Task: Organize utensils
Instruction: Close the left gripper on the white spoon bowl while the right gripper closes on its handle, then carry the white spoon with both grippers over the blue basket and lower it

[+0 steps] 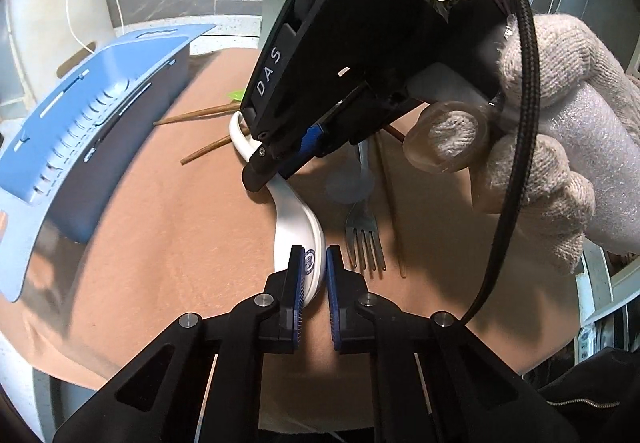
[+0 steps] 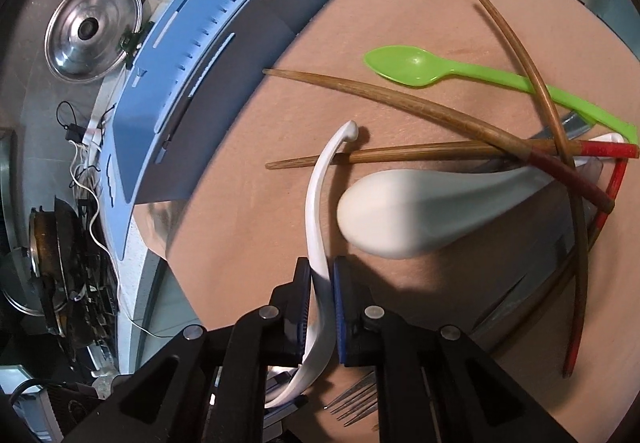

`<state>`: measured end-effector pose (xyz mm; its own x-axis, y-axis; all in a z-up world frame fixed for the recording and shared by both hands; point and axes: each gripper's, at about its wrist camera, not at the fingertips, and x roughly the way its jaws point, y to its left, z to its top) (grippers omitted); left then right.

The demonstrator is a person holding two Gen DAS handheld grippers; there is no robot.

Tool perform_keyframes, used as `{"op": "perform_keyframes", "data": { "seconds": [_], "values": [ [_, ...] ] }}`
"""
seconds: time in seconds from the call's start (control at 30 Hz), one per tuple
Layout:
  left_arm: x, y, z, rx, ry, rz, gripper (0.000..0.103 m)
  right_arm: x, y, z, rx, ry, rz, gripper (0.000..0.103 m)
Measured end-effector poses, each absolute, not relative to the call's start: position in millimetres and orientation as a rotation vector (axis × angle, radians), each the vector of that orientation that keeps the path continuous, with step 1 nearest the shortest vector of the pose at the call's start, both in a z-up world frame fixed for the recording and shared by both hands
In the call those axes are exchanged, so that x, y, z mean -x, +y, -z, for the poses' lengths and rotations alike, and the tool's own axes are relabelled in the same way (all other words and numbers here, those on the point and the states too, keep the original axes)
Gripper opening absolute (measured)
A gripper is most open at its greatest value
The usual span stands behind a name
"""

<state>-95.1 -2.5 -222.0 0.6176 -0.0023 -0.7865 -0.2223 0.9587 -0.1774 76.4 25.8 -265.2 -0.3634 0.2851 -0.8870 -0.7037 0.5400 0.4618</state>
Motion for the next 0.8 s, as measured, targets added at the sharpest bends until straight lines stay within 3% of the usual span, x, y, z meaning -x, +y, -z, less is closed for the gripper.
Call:
{"op": "perform_keyframes", "data": {
  "seconds": [0.4,0.8],
  "values": [
    [92,36,190,0.22,0.86,-0.122,0.009,-75,44,222,0.275,1.576,-1.12,0.01],
    [97,106,162,0.154,0.838,-0.143,0.009,-68,124,186,0.218,1.51,-1.165,0.01]
  ]
}}
